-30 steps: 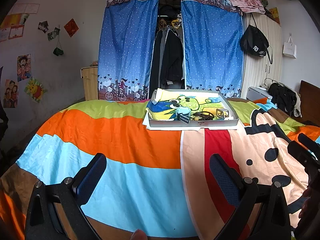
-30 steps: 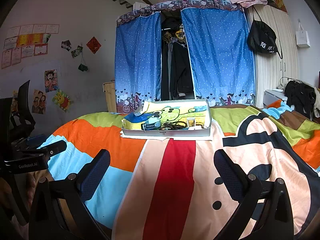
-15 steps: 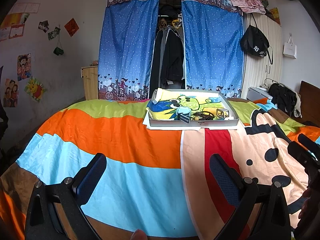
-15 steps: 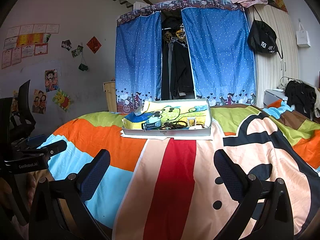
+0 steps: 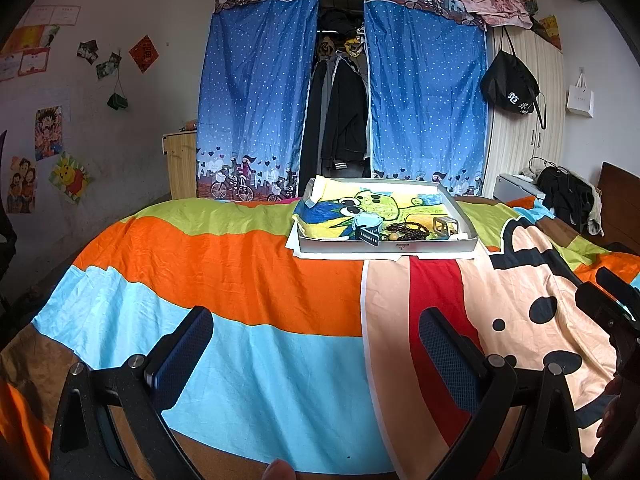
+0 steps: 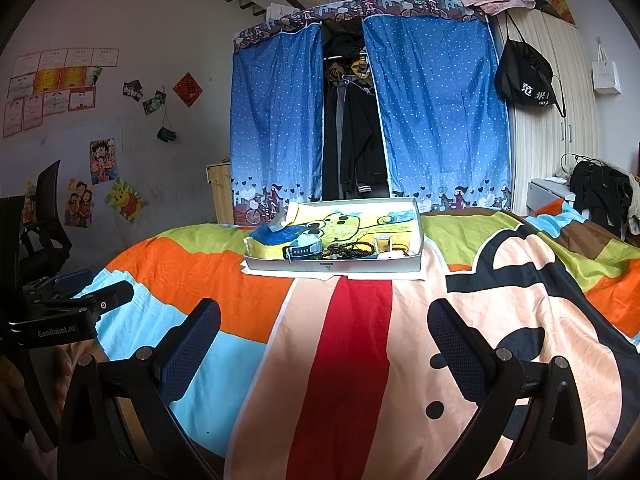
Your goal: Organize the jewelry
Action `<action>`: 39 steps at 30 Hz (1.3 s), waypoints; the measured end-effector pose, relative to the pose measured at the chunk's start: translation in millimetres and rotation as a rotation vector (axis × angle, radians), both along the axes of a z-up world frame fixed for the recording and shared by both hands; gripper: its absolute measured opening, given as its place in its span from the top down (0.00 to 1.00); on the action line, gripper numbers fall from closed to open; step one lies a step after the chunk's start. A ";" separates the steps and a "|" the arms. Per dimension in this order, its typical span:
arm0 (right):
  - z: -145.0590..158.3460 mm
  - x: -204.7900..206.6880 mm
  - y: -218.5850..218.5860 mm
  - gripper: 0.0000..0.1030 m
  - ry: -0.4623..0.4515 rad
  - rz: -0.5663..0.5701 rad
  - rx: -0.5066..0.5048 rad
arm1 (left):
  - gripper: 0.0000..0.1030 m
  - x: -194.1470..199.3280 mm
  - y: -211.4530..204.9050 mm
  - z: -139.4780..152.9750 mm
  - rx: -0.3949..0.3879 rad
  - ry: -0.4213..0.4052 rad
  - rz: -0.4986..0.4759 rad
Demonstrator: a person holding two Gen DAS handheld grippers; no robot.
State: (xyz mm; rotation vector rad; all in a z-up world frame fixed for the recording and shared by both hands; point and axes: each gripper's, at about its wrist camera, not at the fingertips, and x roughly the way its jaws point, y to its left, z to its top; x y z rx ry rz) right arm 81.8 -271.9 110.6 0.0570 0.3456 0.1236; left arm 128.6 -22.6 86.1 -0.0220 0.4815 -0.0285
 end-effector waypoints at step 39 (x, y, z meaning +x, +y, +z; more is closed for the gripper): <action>1.1 0.2 -0.2 0.01 0.001 -0.001 0.001 | 0.00 -1.5 -0.2 -3.0 -0.011 0.002 -0.002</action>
